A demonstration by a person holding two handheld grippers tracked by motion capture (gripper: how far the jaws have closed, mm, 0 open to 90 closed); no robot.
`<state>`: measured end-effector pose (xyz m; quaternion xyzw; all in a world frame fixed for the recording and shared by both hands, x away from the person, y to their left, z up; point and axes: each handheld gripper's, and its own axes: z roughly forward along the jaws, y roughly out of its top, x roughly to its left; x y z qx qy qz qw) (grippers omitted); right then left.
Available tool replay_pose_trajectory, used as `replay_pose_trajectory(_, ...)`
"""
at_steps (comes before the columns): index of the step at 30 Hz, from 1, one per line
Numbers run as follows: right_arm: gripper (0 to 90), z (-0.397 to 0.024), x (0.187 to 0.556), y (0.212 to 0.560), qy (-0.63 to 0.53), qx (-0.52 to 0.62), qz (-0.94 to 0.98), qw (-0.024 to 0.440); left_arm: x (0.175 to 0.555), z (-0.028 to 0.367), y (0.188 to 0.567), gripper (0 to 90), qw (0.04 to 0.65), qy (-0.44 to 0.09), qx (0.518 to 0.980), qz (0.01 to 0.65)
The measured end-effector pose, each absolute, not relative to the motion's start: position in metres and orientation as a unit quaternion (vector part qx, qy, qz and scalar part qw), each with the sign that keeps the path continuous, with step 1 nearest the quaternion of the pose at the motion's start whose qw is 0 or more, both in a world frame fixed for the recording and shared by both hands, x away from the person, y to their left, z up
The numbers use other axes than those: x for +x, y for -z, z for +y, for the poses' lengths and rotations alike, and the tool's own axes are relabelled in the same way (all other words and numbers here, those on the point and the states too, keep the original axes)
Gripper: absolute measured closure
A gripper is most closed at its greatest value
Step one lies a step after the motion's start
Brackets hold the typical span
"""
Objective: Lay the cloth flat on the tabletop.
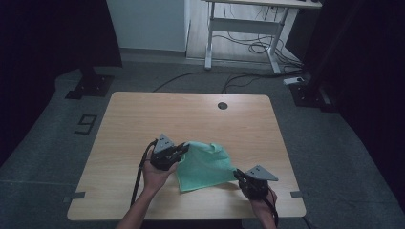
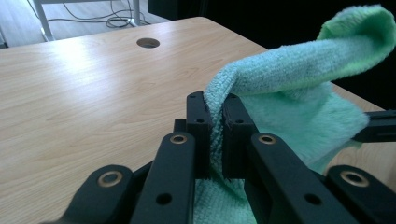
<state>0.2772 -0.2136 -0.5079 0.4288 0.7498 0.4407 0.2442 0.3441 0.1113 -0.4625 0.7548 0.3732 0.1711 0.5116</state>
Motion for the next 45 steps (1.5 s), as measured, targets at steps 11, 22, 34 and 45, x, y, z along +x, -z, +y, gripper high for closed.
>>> replay_pose_trajectory(11, 84.8, -0.209, 0.275, 0.523, -0.416, 0.435, 0.765, 0.229, 0.363, 0.122, 0.498, 82.4, 0.486, -0.137, 0.759, 0.411)
replay_pose_trajectory(22, 77.2, -0.202, 0.274, 0.532, -0.406, 0.429, 0.78, 0.208, 0.368, 0.126, 0.516, 73.7, 0.464, -0.109, 0.763, 0.437)
replay_pose_trajectory(34, 62.2, -0.214, 0.272, 0.518, -0.437, 0.436, 0.753, 0.228, 0.357, 0.132, 0.496, 61.6, 0.477, -0.135, 0.756, 0.428)
replay_pose_trajectory(45, 57.8, -0.204, 0.301, 0.511, -0.446, 0.422, 0.759, 0.217, 0.355, 0.113, 0.496, 54.9, 0.455, -0.134, 0.784, 0.402)
